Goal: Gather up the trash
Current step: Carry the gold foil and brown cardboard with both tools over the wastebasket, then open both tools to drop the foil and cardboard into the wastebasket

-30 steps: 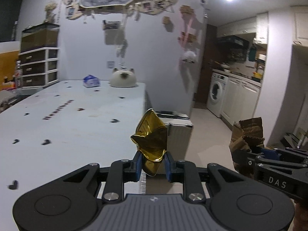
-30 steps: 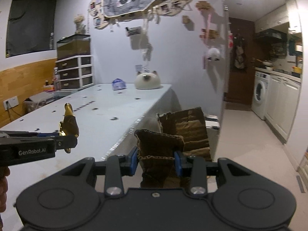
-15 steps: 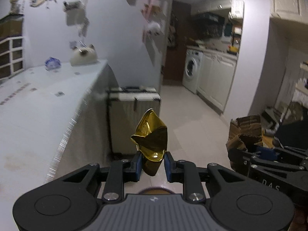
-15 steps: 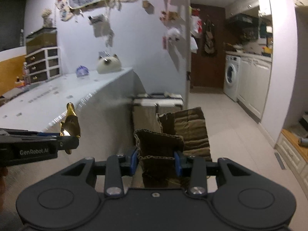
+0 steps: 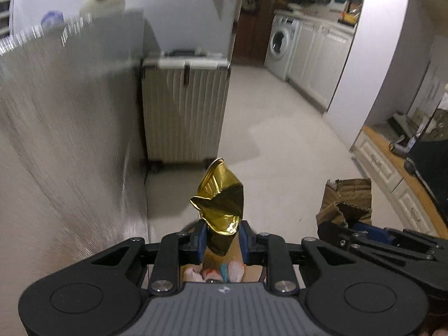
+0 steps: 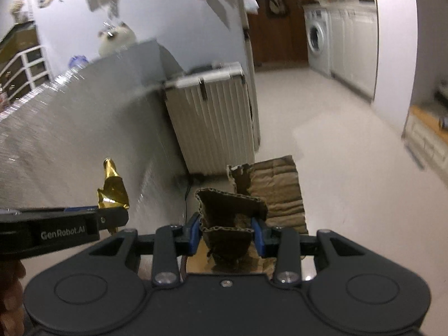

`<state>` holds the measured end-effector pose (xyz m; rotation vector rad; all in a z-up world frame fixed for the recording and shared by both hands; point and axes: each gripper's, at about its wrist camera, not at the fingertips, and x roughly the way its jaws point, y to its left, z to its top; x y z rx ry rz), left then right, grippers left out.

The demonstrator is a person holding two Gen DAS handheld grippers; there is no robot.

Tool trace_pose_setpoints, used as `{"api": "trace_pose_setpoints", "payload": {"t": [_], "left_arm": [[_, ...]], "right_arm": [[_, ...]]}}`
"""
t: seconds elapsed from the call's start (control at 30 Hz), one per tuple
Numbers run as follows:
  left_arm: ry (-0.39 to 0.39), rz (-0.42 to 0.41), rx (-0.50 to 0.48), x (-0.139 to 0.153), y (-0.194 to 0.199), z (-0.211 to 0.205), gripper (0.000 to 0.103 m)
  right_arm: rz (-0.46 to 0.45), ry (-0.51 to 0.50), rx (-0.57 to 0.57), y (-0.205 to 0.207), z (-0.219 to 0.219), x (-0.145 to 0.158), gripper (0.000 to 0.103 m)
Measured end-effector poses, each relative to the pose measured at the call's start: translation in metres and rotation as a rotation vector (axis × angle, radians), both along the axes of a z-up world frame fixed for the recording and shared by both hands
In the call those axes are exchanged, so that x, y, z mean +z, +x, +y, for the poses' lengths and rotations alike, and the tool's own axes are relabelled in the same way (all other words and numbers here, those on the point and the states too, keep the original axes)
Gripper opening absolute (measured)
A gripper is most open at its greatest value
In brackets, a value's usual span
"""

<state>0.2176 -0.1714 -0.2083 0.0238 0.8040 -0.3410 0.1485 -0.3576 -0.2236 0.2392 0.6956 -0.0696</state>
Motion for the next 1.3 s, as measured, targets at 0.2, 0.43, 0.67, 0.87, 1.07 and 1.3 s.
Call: {"api": "trace_pose_setpoints", "payload": {"t": [0.2, 0.43, 0.67, 0.87, 1.07, 1.3], "left_arm": [[0.002, 0.085, 0.031, -0.051, 0.045, 0.004, 0.025], [0.020, 0.162, 0.043, -0.108, 0.084, 0.007, 0.025], [0.030, 0.264, 0.058, -0.161, 0.106, 0.011, 0.025], [0.027, 0.327, 0.040, -0.189, 0.111, 0.008, 0.025], [-0.012, 0.362, 0.008, -0.204, 0.115, -0.002, 0.025], [-0.010, 0.419, -0.030, -0.218, 0.118, -0.016, 0.048]], "right_arm": [[0.085, 0.079, -0.014, 0.046, -0.008, -0.071, 0.038], [0.189, 0.132, 0.006, 0.095, -0.014, -0.139, 0.038], [0.253, 0.171, 0.083, 0.135, -0.011, -0.173, 0.038], [0.262, 0.185, 0.096, 0.157, -0.009, -0.188, 0.044], [0.277, 0.189, 0.049, 0.156, -0.022, -0.191, 0.050], [0.307, 0.189, 0.025, 0.156, -0.032, -0.192, 0.050]]}}
